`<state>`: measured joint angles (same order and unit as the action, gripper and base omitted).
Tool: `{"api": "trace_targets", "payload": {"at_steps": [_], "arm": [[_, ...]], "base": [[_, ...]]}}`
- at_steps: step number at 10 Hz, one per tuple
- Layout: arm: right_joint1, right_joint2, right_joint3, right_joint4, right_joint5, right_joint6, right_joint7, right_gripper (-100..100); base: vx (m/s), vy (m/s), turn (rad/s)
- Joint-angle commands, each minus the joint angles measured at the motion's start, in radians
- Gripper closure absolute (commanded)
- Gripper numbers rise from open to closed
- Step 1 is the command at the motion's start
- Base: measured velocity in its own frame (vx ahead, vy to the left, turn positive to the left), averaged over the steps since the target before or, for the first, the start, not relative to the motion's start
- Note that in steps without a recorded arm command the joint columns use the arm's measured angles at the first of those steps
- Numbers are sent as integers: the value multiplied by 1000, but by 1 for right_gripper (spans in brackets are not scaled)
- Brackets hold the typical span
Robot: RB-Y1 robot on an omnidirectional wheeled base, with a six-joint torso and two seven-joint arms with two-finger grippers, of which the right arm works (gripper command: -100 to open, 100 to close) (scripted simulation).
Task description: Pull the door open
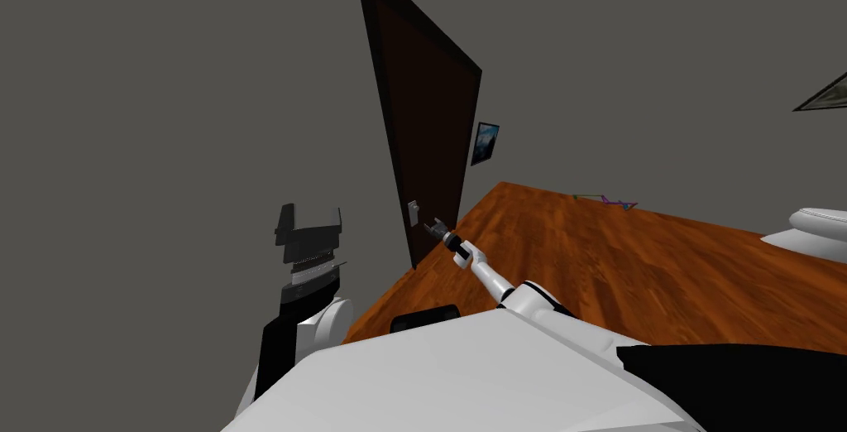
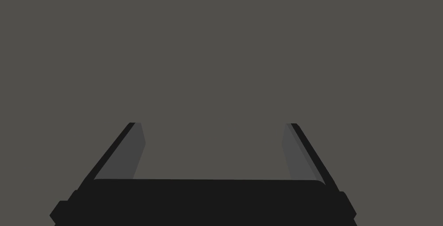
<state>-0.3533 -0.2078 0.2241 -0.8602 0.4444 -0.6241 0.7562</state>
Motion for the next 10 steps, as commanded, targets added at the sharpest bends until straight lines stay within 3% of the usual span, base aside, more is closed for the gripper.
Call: {"api": "trace_targets", "payload": {"at_steps": [1, 6, 7, 8, 10], "arm": [[-24, -5, 8, 40, 10, -7, 26, -100], [-79, -14, 25, 133, 33, -23, 83, -100], [-70, -13, 23, 118, 30, -20, 73, -100], [-90, 9, -4, 156, 26, -13, 109, -100], [-107, 31, -29, 189, 22, -6, 140, -100]], "base": [[127, -12, 18], [96, -14, 13], [45, -3, 4], [84, 27, 66], [138, 35, 85]]}}
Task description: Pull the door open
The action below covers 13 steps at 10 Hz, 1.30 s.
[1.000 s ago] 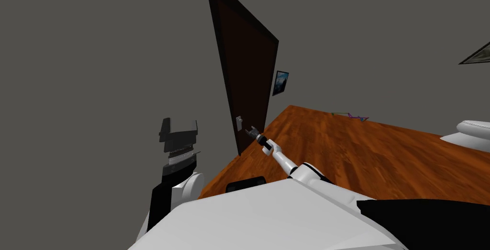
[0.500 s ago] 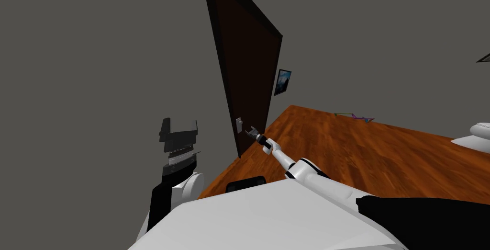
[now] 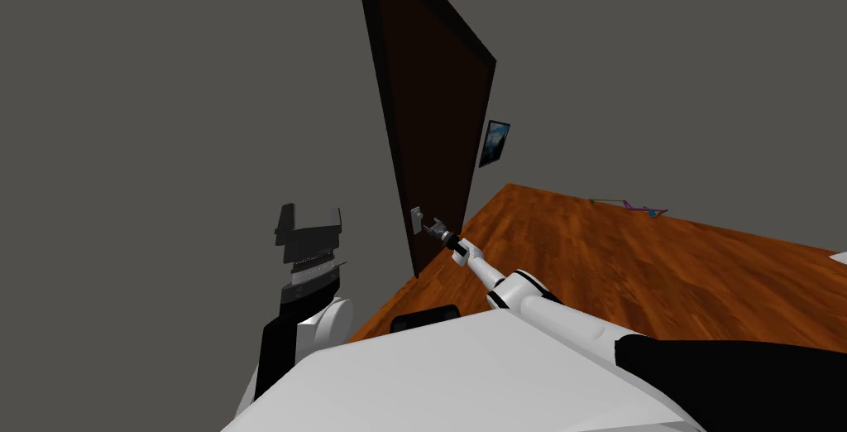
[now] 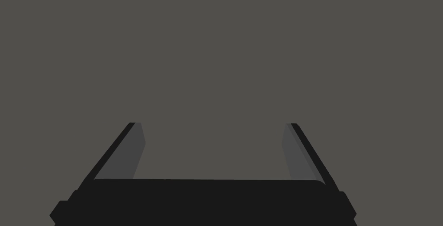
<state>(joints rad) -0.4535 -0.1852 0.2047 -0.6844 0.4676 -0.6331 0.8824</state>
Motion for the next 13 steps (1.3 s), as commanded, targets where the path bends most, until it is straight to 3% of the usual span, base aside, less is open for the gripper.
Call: {"api": "trace_targets", "payload": {"at_steps": [1, 4, 5, 6, 11, 13], "arm": [[-20, 25, -26, 36, -4, 8, 35, -100], [-59, 81, -59, 85, -9, 17, 86, -100], [-54, 71, -55, 81, -9, 14, 77, -100], [-54, 71, -55, 81, -9, 14, 77, 100], [-54, 71, -55, 81, -9, 14, 77, 100], [-47, 65, -56, 81, -32, 19, 22, 100]], "base": [[159, 49, 109], [194, 29, 119], [96, 16, 20], [-14, -1, -12], [-17, -2, 0], [-45, -62, 150]]}}
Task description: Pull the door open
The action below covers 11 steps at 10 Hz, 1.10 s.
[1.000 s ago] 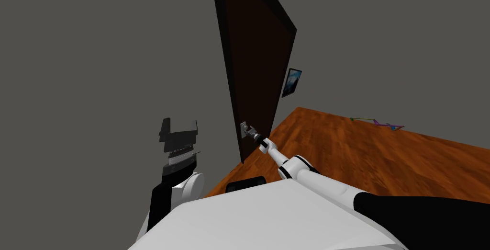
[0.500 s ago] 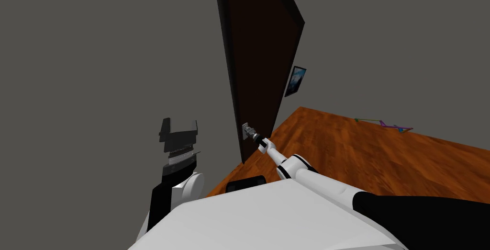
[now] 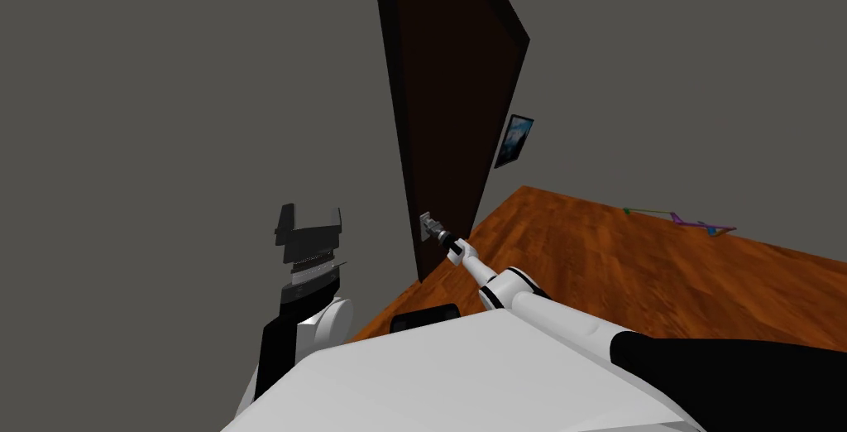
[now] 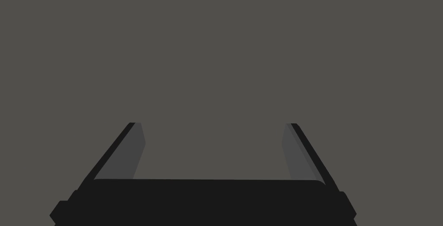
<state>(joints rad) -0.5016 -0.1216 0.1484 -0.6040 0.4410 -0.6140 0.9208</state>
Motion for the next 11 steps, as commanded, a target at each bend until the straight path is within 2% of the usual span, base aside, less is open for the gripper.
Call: {"api": "trace_targets", "payload": {"at_steps": [1, 5, 6, 8, 9, 11], "arm": [[3, -1, 0, -1, -17, 1, -42, 100], [12, -13, -2, -8, -69, 7, -153, 100], [12, -13, -2, -8, -69, 7, -161, 100], [17, -19, -4, -13, -102, 11, -225, 100], [17, -19, -4, -13, -102, 11, -234, 100], [23, -26, -5, -19, -140, 15, -299, 100]], "base": [[-58, -65, 114], [-67, -64, 137], [-50, -55, 65], [-57, -42, 124], [-46, -33, 59], [-50, -54, 135]]}}
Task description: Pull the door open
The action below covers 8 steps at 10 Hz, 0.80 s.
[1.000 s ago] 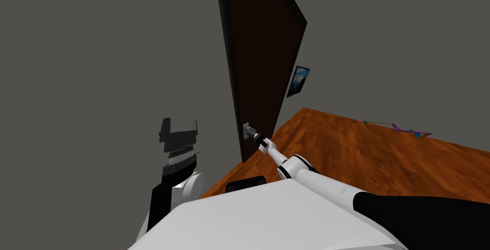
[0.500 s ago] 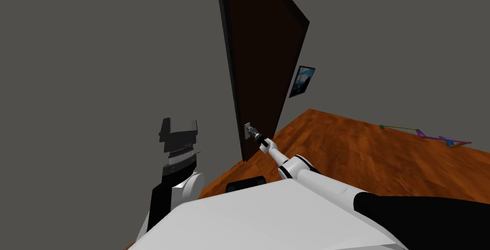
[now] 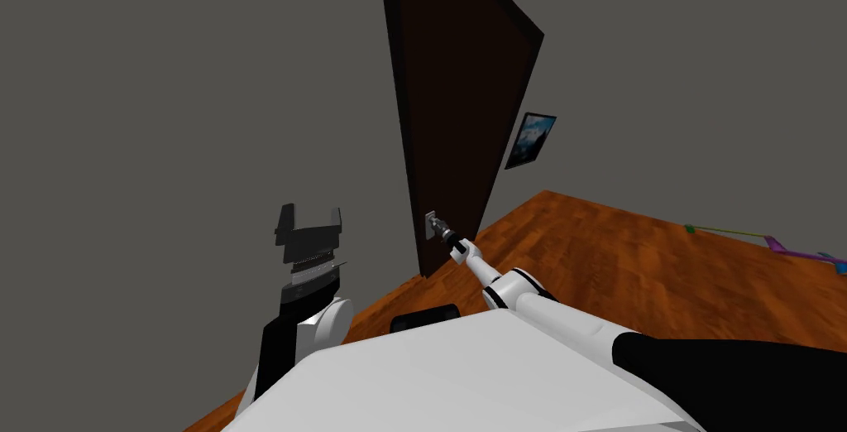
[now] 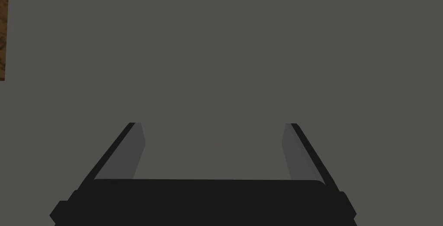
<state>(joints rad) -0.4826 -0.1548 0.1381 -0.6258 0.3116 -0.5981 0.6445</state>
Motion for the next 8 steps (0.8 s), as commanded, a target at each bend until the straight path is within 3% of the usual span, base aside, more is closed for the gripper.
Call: {"api": "trace_targets", "payload": {"at_steps": [1, 5, 8], "arm": [[4, 7, 5, 3, -11, -1, -35, 100], [13, -5, 3, -6, -74, 6, -139, 100], [17, -9, 2, -10, -98, 9, -197, 100]], "base": [[-51, -64, 77], [-52, -38, 116], [-45, -38, 77]]}}
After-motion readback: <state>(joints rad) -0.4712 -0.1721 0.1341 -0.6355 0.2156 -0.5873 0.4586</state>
